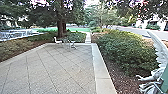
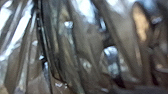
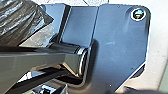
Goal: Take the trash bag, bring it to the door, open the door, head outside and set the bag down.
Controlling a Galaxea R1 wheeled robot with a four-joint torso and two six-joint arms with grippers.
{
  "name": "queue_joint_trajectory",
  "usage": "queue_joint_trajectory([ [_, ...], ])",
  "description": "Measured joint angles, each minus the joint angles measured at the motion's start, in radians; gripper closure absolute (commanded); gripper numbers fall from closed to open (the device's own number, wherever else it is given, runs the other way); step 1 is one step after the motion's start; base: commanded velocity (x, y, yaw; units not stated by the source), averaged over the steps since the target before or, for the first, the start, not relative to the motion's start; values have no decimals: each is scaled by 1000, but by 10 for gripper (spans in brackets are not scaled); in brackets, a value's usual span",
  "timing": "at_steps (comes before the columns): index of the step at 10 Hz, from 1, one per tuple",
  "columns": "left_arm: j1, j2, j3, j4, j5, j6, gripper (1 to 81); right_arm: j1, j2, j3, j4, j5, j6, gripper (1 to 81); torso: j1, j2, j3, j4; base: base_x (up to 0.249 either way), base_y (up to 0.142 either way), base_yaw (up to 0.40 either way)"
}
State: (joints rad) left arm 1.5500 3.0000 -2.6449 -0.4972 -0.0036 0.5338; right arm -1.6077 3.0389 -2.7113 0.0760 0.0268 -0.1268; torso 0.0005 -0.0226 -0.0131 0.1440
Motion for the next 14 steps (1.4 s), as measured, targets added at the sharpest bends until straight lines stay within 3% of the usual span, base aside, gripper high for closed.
queue_joint_trajectory([
  [5, 2, 0, 0, 0, 0, 0, 811, -5, 0, 0, -1, -1, 0, 10, -1, -1, 0, 0, 95, 0, 0],
  [9, 0, -3, 0, 0, 0, 0, 811, -2, 0, 0, -1, 0, 0, 10, 0, -1, 0, 0, 0, 0, 0],
  [10, 3, -3, 0, 0, 0, 0, 811, -4, 0, 0, -1, -1, 0, 10, 0, -1, 0, 5, 0, 0, 0],
  [11, 2, -8, 1, 0, 3, 0, 811, -8, 0, 0, -2, -1, 0, 10, 0, -1, 0, 23, 0, 0, 0],
  [14, -3, -37, 21, 0, 2, -7, 811, -4, 0, 0, -2, 0, 0, 10, 0, -1, -1, 123, 0, 0, 0],
])
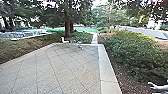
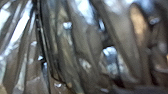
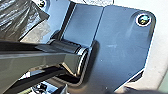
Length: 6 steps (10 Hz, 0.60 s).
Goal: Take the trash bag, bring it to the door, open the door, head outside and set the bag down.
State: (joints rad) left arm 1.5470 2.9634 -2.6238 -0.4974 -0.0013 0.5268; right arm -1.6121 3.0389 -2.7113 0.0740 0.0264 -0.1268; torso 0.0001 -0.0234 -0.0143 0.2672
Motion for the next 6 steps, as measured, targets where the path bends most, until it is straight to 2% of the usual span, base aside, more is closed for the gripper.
queue_joint_trajectory([
  [1, -4, -8, 21, 0, -1, 0, 811, 0, 0, 0, 0, 1, 0, 10, 0, 0, -7, 34, 0, 0, 0],
  [2, -9, -19, 53, 0, -3, 0, 811, 1, 0, 0, 0, 1, 0, 10, -1, 0, -25, 59, 0, 0, 0],
  [3, -19, -39, 92, -1, -2, 0, 811, 3, 0, 0, 0, 0, 0, 10, -1, 0, -50, 76, 0, 0, 0],
  [4, -31, -72, 143, -8, 3, 0, 811, 2, 0, 0, 0, -1, 0, 10, 0, 0, -61, 83, 0, 0, 0],
  [6, -84, -153, 267, -34, 14, -1, 811, 4, 0, 0, 0, -1, 0, 10, 0, 0, -68, 85, 0, 0, 0],
])
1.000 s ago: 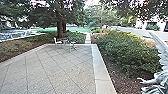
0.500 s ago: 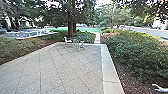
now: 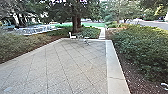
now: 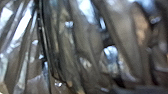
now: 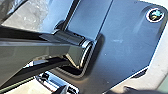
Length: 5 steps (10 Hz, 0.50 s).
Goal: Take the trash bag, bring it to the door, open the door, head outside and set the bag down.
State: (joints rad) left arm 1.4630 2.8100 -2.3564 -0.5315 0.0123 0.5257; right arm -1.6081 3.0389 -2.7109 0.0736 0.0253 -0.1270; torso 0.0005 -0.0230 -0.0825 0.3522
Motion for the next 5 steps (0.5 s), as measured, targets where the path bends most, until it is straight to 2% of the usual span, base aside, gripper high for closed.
queue_joint_trajectory([
  [2, -79, -86, 87, -56, 31, -2, 811, -1, 0, 0, 0, 0, 0, 10, 0, 0, 2, 0, 0, 0, 0],
  [5, -223, -145, 131, -157, 87, -3, 811, -1, 0, 0, 0, -3, 0, 10, 0, 0, 1, 0, 0, 0, 0],
])
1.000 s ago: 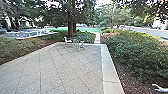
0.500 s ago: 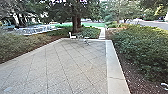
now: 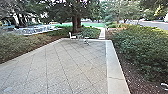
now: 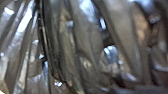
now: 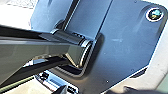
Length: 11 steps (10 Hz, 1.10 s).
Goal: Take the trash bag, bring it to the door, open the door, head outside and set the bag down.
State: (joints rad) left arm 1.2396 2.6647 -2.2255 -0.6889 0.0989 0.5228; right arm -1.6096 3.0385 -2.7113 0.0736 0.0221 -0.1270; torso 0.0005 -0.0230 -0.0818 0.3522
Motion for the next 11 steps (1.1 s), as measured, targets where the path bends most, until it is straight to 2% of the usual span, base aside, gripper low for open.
queue_joint_trajectory([
  [3, -110, -33, -52, -95, 111, 0, 811, 0, 0, 0, 0, 0, 0, 10, 0, 0, 0, 0, 0, 0, 0],
  [7, -251, -47, -249, -155, 270, 0, 811, 0, 0, 0, 0, 2, 0, 10, 1, 0, -12, 0, 0, 0, 0],
  [9, -321, -54, -305, -179, 338, 0, 811, 0, 0, 0, 0, 1, 0, 10, 1, 0, -68, 0, 0, 0, 0],
  [11, -357, -52, -317, -201, 354, -1, 811, 9, -7, -1, 0, 5, 0, 10, 1, 1, -142, 0, 0, 0, 0],
])
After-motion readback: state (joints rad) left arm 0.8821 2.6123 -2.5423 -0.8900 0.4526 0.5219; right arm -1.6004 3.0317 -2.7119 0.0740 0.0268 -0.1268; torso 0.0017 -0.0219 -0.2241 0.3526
